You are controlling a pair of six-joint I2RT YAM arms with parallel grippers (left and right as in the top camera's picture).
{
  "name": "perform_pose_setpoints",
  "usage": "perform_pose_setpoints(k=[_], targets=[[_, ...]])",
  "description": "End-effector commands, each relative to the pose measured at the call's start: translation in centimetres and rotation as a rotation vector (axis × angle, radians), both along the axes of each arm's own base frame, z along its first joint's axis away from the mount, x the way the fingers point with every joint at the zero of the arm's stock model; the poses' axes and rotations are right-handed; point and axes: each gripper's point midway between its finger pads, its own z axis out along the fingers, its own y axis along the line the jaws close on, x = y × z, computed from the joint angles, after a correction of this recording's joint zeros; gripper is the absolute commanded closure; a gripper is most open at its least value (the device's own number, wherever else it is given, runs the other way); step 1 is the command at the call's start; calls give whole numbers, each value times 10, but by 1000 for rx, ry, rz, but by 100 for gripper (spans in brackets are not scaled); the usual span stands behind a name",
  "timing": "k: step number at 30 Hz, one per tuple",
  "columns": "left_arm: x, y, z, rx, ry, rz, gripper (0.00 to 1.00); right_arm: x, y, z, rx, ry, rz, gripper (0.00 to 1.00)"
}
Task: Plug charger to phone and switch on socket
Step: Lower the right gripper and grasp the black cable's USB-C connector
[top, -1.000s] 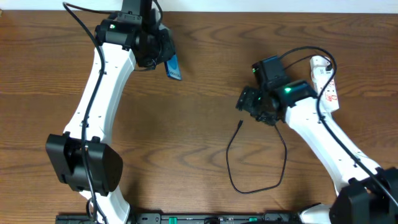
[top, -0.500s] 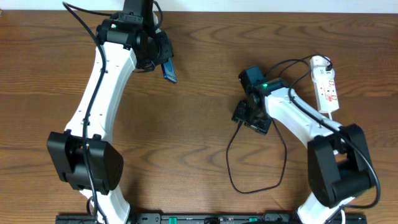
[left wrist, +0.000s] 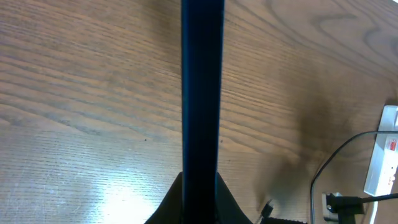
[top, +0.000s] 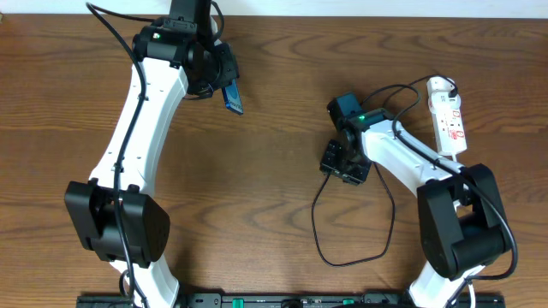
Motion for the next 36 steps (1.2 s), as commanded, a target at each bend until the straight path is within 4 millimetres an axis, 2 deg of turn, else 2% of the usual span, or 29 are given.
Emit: perform_pose_setpoints(k=[1, 12, 15, 17, 23, 36], targets=[[0, 2, 1, 12, -10, -9, 93, -7, 3, -12, 8, 41, 11, 54], [0, 2, 1, 12, -10, -9, 93, -2, 1, -15, -7, 28, -22, 61], [0, 2, 1, 12, -10, -9, 94, -1, 2, -15, -5, 25, -23, 65], [0, 2, 1, 12, -10, -9, 93, -1, 2, -15, -5, 23, -23, 72], [0, 2, 1, 11, -10, -9, 93, 1, 3, -15, -1, 16, -23, 77], [0, 2, 1, 11, -10, -9, 93, 0, 5, -15, 13, 20, -23, 80]])
